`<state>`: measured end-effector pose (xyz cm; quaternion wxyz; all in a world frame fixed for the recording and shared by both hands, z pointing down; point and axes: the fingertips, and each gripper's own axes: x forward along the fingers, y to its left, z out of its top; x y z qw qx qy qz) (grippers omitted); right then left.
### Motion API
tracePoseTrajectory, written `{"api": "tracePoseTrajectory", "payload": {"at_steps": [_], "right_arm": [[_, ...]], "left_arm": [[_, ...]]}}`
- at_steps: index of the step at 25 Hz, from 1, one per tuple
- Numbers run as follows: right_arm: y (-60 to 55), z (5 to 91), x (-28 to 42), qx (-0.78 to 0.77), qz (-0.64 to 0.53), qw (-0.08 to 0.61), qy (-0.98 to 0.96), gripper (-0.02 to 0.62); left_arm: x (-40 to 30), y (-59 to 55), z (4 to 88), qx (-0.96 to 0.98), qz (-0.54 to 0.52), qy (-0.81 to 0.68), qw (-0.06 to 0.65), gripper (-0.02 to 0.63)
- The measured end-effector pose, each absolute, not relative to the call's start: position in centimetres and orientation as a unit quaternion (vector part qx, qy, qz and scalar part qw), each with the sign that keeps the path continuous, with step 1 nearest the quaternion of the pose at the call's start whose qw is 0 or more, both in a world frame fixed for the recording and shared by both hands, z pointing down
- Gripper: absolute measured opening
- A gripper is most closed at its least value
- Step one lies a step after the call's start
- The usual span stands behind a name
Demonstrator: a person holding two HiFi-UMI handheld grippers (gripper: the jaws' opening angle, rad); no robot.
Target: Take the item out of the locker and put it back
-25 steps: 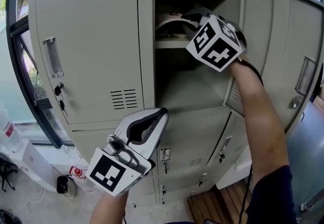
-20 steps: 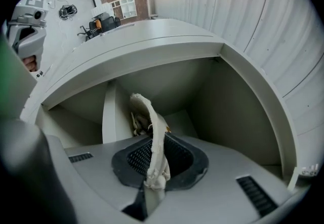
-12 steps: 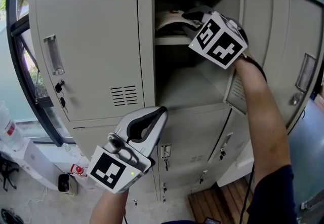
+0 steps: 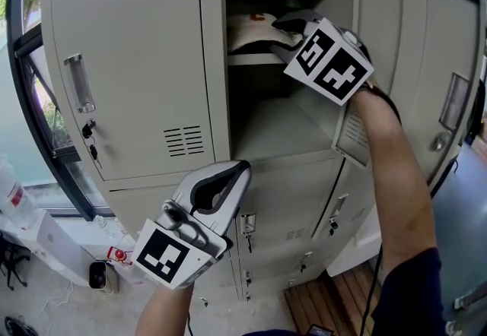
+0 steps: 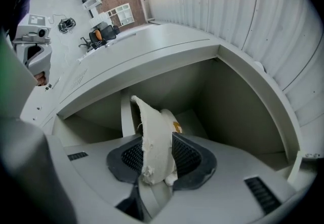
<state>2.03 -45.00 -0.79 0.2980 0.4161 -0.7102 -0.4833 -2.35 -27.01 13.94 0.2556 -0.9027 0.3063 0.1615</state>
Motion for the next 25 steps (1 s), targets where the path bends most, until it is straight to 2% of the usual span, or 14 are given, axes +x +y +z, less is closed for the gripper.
{"api": "tracePoseTrajectory", "payload": {"at_steps": [16,25], "right_arm": [[-43.0,-0.1,2.4,0.384,-0.439,0.279,-0.763,0.175],[-41.6,1.0,1.9,0.379,-0.453,0.282,-0.756,0.183]], "left_arm": [[-1.8,-26.5,14.6,-0.908,0.156,0.299,0.247,0.003],[-1.6,-26.3,14.7,-0.909,0.153,0.298,0.246,0.003]]}}
